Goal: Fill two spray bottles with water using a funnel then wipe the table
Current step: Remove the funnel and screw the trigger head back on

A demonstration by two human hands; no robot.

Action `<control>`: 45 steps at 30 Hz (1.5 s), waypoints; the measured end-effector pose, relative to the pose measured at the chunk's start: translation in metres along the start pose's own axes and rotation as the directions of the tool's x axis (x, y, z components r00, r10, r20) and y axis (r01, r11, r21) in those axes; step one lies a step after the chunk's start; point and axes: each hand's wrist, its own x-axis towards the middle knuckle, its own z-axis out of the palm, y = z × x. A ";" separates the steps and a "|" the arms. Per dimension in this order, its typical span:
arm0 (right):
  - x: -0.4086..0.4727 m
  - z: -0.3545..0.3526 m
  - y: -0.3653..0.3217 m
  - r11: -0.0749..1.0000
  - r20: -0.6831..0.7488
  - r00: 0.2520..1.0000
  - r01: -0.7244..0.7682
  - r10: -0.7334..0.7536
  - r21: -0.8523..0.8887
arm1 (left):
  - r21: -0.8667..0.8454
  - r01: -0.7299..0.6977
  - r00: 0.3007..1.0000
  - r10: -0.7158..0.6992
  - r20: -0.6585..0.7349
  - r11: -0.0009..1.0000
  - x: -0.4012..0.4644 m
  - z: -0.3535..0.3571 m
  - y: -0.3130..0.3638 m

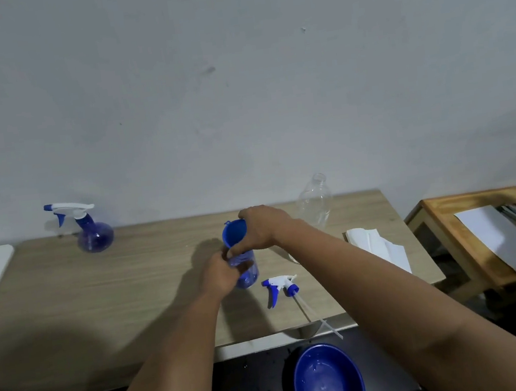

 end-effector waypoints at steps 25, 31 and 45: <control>0.000 0.002 0.052 0.690 0.087 0.959 -0.254 0.268 0.678 | -0.100 -0.133 0.989 0.138 0.051 0.986 0.009 -0.005 -0.016; 0.028 0.088 0.058 0.509 0.060 0.909 -0.284 0.412 0.813 | -0.115 -0.178 0.981 0.186 0.063 0.977 0.015 -0.009 -0.024; 0.070 0.148 0.068 0.571 -0.096 0.885 -0.207 0.455 0.794 | -0.109 -0.185 0.979 0.192 0.067 0.977 0.023 -0.014 -0.035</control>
